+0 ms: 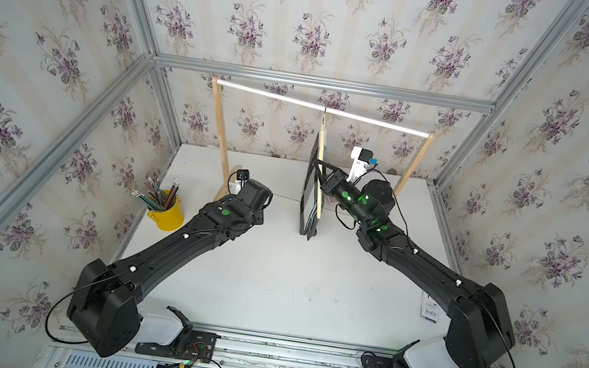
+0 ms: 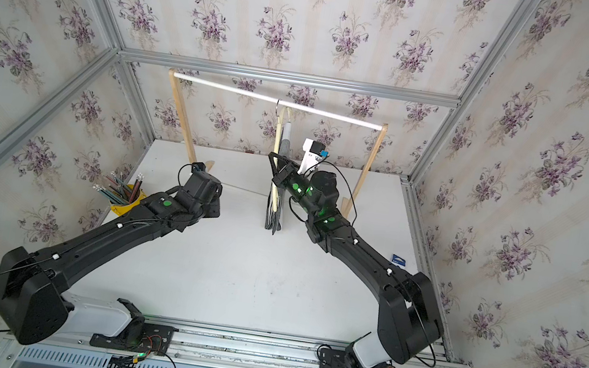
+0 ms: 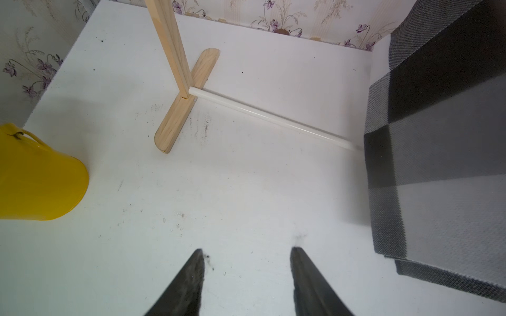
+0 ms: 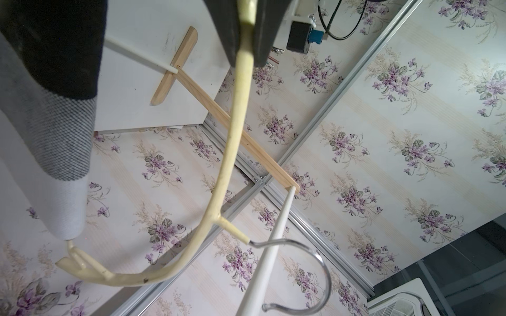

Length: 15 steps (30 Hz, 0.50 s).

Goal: Hang the scarf on the hanger
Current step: Place the hanger at the clothesline.

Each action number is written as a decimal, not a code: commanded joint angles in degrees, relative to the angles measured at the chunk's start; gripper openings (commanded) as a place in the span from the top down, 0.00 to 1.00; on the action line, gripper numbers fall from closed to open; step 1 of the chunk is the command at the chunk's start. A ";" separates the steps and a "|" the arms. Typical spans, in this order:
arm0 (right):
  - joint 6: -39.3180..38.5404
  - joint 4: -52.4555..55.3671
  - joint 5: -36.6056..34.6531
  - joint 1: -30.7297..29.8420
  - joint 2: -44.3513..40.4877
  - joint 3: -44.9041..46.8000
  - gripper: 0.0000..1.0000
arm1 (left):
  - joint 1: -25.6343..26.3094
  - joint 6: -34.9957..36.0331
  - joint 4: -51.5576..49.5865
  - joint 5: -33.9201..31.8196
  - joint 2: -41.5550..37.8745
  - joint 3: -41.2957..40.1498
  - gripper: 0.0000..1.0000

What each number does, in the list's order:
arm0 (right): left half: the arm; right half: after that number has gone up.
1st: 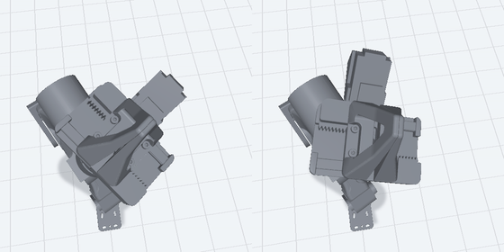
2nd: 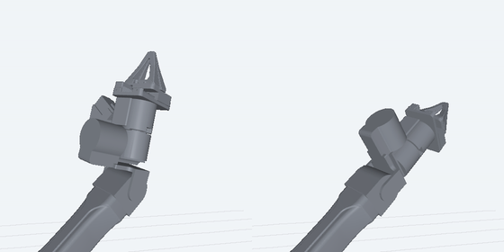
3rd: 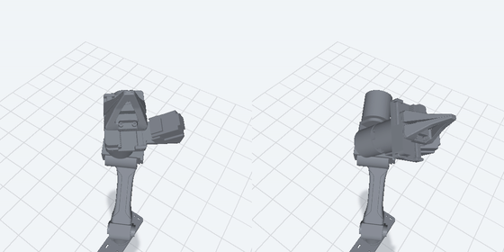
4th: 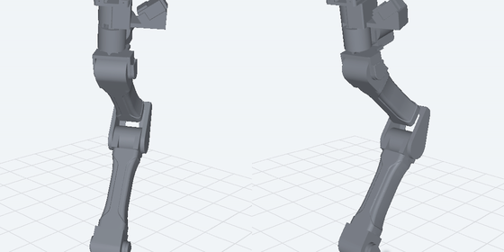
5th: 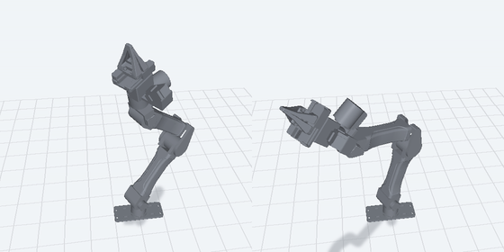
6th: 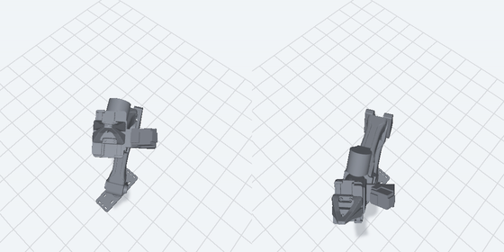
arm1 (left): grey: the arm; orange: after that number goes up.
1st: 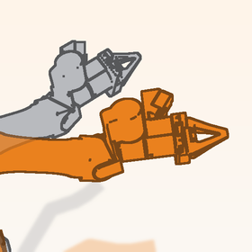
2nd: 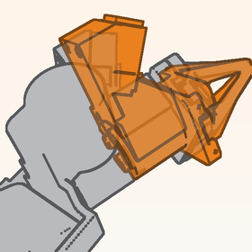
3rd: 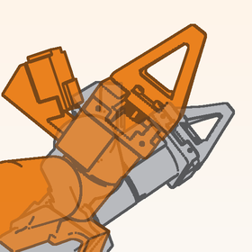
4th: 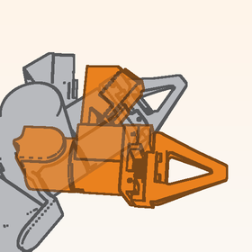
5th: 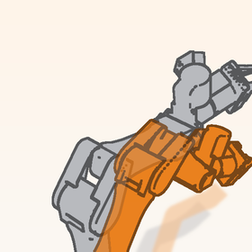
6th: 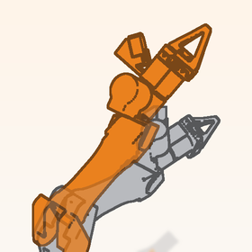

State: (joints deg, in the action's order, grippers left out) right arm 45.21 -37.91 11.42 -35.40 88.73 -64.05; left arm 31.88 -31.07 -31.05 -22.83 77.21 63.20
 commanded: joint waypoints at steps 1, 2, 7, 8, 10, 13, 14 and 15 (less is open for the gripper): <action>0.11 -8.88 -0.96 0.43 0.36 0.14 1.00 | -0.15 1.26 1.51 0.37 0.30 0.38 0.47; 0.14 -9.00 -0.89 0.57 0.54 0.04 1.00 | -0.22 1.27 1.66 0.26 0.31 0.41 0.47; -0.49 -9.11 -1.62 1.12 1.17 -1.26 1.00 | -0.37 1.59 2.17 -0.07 0.22 0.42 0.47; -0.62 -9.14 -1.85 1.21 1.32 -1.53 1.00 | -0.33 1.67 2.27 -0.11 0.27 0.48 0.47; -0.67 -9.40 -1.93 1.21 1.51 -1.69 1.00 | -0.41 1.78 2.34 -0.20 0.52 0.51 0.47; -0.14 -10.47 -1.61 1.22 1.80 -0.68 1.00 | -0.42 1.83 2.41 -0.44 0.75 0.40 0.47; 0.09 -10.65 -1.51 1.23 1.75 0.04 1.00 | -0.41 1.77 2.51 -0.55 0.71 0.23 0.47; 0.39 -10.61 -1.56 1.22 1.67 0.71 1.00 | -0.41 1.60 2.63 -0.80 0.44 -0.08 0.47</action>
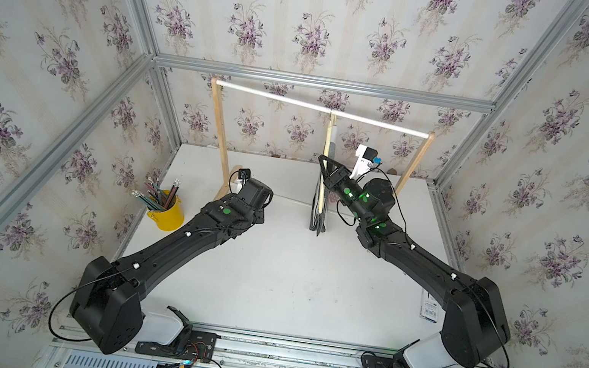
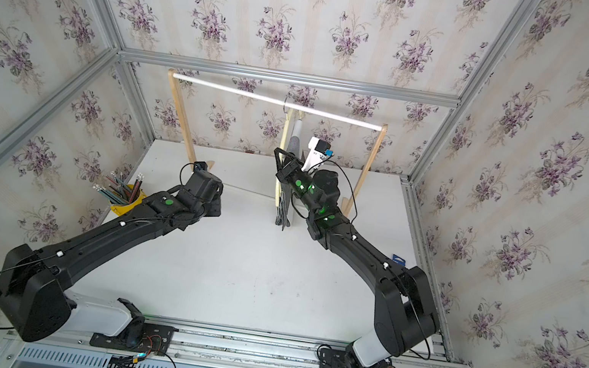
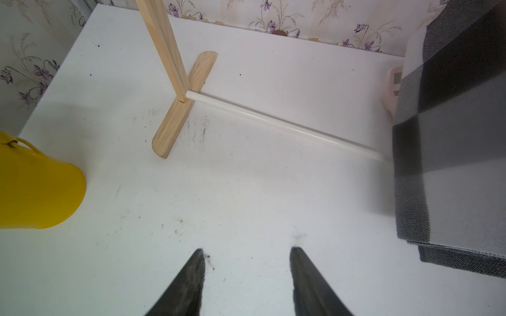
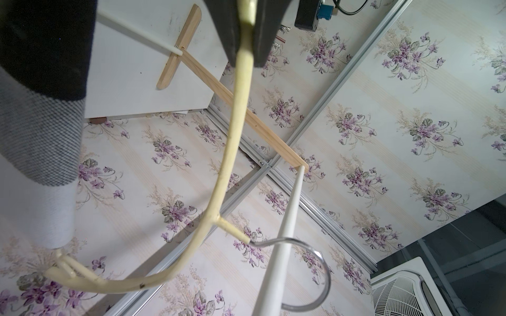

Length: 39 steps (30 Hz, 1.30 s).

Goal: Hang the scarf on the hanger
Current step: Place the hanger at the clothesline, then reset both arms

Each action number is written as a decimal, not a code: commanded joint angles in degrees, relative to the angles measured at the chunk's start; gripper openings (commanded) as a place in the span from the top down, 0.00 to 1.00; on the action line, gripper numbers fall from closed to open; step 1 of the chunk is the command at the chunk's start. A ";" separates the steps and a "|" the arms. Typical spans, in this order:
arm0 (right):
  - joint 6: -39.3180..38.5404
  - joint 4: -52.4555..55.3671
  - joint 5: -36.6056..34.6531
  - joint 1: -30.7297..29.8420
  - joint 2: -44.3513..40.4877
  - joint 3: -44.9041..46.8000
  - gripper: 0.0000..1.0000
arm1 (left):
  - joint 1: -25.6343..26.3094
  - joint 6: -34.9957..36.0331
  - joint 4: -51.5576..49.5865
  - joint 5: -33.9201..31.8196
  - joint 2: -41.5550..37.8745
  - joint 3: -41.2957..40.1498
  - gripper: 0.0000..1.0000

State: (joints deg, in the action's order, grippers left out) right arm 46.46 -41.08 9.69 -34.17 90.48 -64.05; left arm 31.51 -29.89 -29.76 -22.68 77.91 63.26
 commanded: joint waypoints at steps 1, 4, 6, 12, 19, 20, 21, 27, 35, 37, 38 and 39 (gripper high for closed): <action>-0.65 -7.37 -0.03 -0.01 -0.31 1.48 0.94 | -0.07 0.32 1.64 -1.28 -0.60 -0.56 0.47; -0.75 -7.13 -0.61 -0.01 -1.01 4.01 0.53 | -0.04 0.89 3.37 -2.14 -2.82 -2.45 0.47; -1.07 -6.60 -1.17 -0.01 -1.49 5.11 0.36 | -0.04 1.36 3.81 -2.63 -3.87 -3.08 0.47; -2.56 -4.43 -1.80 -0.02 -3.18 7.78 0.00 | -0.04 3.09 2.60 -4.67 -4.41 -2.92 0.47; -10.11 6.21 -6.12 -0.08 -12.40 15.48 0.00 | -0.04 9.10 3.55 -12.75 -9.92 -5.09 0.46; -12.07 8.87 -8.40 -0.05 -14.54 17.05 0.00 | -0.04 10.36 4.06 -14.47 -11.52 -5.68 0.43; -14.20 11.76 -10.87 -0.16 -17.14 18.81 0.00 | -0.04 12.12 4.96 -15.65 -13.11 -6.33 0.40; -29.41 23.91 -34.58 -0.15 -30.51 31.35 0.00 | -0.40 25.66 16.07 -24.65 -21.51 -12.93 0.22; -47.83 -3.43 -44.25 9.89 -22.88 48.32 0.00 | -12.80 43.19 60.19 -13.56 -20.83 -38.48 0.18; -46.71 -10.49 -37.57 15.59 -20.54 50.39 0.00 | -17.29 40.78 62.00 -8.82 -16.46 -39.56 0.18; -46.12 -14.44 -34.77 18.36 -19.26 51.27 0.00 | -19.01 40.00 64.53 -6.01 -13.56 -40.43 0.18; -45.49 -17.83 -32.19 21.20 -17.67 51.93 0.00 | -20.36 39.48 68.74 -3.55 -10.44 -41.67 0.18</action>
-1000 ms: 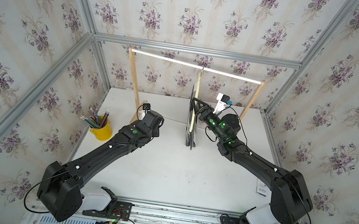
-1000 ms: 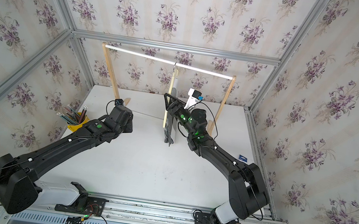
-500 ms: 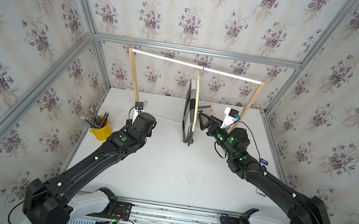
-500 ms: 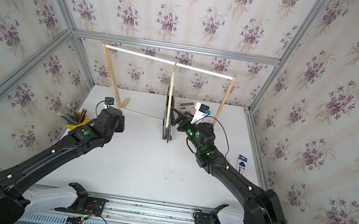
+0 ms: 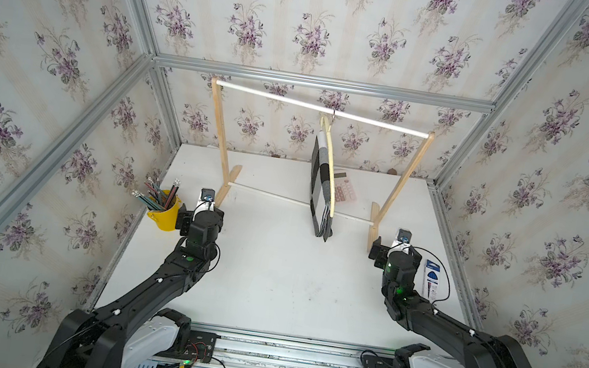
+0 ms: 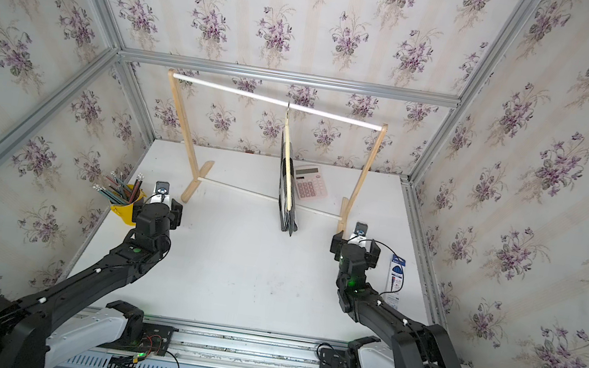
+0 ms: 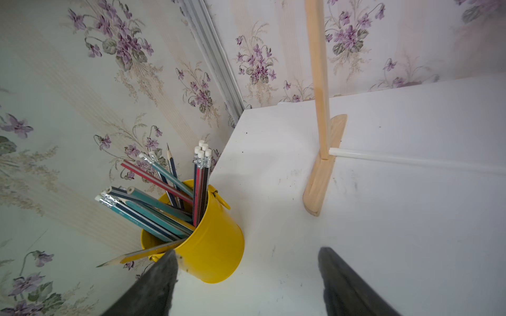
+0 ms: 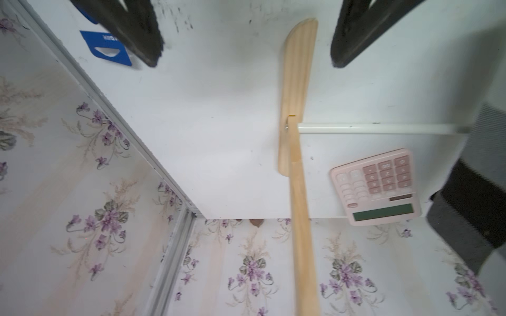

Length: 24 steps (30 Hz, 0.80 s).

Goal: Hang the scarf on the hanger
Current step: Reset both arms

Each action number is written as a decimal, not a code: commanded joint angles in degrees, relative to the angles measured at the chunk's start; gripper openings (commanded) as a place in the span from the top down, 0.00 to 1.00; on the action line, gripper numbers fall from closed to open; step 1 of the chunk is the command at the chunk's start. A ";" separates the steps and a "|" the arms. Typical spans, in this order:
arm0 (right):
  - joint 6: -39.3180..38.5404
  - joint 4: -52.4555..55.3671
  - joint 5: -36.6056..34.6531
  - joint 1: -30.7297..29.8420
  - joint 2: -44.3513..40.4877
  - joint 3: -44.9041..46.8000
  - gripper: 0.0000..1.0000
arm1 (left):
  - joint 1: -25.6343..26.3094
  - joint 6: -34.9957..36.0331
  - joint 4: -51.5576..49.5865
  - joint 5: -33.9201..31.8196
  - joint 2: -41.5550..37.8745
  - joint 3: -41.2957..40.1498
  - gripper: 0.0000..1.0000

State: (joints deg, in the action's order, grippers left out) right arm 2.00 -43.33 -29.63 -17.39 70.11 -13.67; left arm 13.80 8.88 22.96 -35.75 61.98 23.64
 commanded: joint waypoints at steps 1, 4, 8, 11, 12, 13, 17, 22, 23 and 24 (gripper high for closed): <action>-1.06 -18.58 9.00 6.70 4.51 1.91 0.00 | -3.59 0.27 21.36 11.81 9.00 -3.31 0.18; 0.04 -26.84 13.71 11.81 10.37 2.94 0.00 | -5.24 -2.14 27.49 17.79 17.82 -3.44 0.17; 0.45 -30.91 24.87 15.88 17.57 1.37 0.00 | -6.90 -2.99 26.31 21.70 22.34 -2.22 0.18; -1.33 -30.31 29.54 15.89 18.20 0.98 0.00 | -10.61 -3.91 33.20 31.72 26.11 -4.09 0.20; -1.68 -30.43 30.67 15.89 18.33 0.96 0.00 | -10.75 -3.15 36.86 32.01 27.75 -4.57 0.19; -1.73 -30.33 30.91 15.92 18.08 1.19 0.00 | -10.96 -3.76 31.94 33.05 25.94 -3.67 0.19; -0.50 -37.51 26.93 15.92 17.89 4.86 0.00 | -11.25 -4.10 28.76 33.37 26.11 -1.95 0.17; 1.67 -36.53 21.73 15.81 18.03 3.82 0.00 | -11.38 -4.43 27.22 33.32 26.07 -1.17 0.16; 1.18 -34.21 22.99 15.85 17.91 2.71 0.00 | -11.42 -4.16 28.98 33.17 26.65 -1.60 0.16; 0.20 -32.86 25.17 15.81 17.98 1.97 0.00 | -11.43 -4.04 29.52 33.04 26.82 -1.69 0.16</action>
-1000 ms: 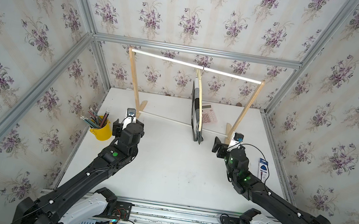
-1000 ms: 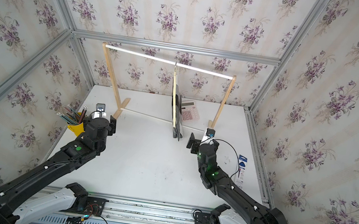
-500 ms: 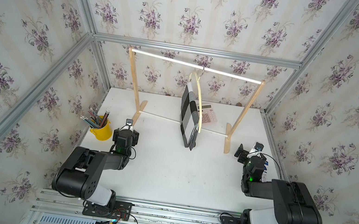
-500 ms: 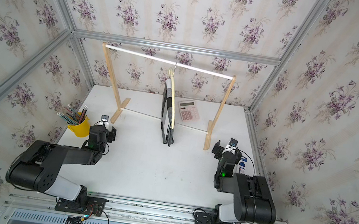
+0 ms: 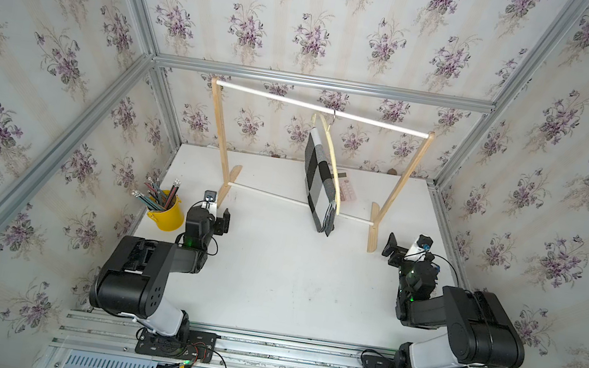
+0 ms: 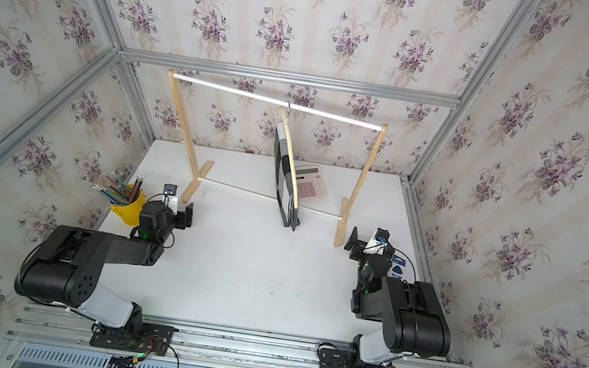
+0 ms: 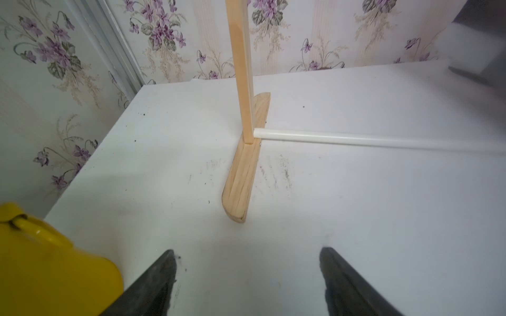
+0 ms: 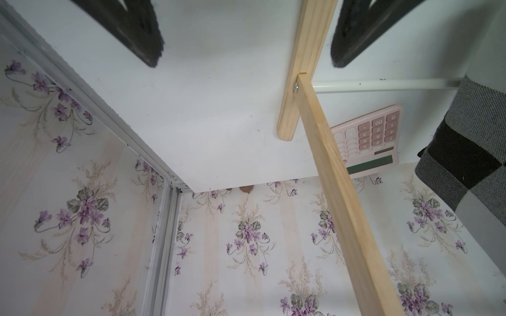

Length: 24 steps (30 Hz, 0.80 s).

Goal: Hang the scarf on the hanger
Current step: Reset both arms

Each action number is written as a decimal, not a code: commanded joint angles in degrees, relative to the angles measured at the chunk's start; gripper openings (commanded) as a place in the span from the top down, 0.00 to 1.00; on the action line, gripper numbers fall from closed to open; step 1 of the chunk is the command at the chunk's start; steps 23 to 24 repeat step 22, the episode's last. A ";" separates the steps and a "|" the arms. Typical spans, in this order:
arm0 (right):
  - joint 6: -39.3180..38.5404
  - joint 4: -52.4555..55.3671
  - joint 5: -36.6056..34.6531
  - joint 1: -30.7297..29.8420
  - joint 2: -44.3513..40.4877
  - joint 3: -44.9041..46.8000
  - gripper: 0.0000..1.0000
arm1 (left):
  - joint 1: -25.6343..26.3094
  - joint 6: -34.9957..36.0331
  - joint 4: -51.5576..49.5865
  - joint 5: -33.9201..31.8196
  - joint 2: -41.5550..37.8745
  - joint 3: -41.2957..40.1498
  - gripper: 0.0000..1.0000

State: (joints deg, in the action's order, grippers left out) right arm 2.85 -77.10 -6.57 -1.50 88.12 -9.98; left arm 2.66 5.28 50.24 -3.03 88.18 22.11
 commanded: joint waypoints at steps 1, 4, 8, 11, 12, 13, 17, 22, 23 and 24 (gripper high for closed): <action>-1.67 1.28 4.85 -0.08 0.22 -2.35 0.00 | -0.28 -0.65 1.43 0.40 0.31 -0.01 0.16; -2.50 3.14 7.17 -0.08 0.23 -2.66 0.00 | -0.28 -0.52 1.69 0.39 0.45 -0.05 0.16; -2.59 3.20 7.19 -0.08 0.18 -2.62 0.00 | -0.28 -0.53 1.69 0.39 0.48 -0.05 0.16; -2.59 3.32 7.27 -0.08 0.14 -2.63 0.00 | -0.28 -0.53 1.64 0.39 0.45 -0.05 0.16; -2.59 3.43 7.27 -0.06 0.13 -2.66 0.00 | -0.28 -0.53 1.66 0.39 0.46 -0.07 0.16; -2.59 3.37 7.27 -0.08 0.14 -2.70 0.00 | -0.28 -0.53 1.67 0.39 0.45 -0.05 0.16; -2.59 3.49 7.32 -0.07 0.21 -2.74 0.00 | -0.28 -0.58 1.63 0.39 0.42 -0.07 0.16; -2.59 3.37 7.27 -0.08 0.13 -2.61 0.00 | -0.28 -0.53 1.66 0.39 0.49 -0.05 0.16; -2.59 3.37 7.27 -0.08 0.13 -2.61 0.00 | -0.28 -0.53 1.66 0.39 0.49 -0.05 0.16; -2.59 3.37 7.27 -0.08 0.13 -2.61 0.00 | -0.28 -0.53 1.66 0.39 0.49 -0.05 0.16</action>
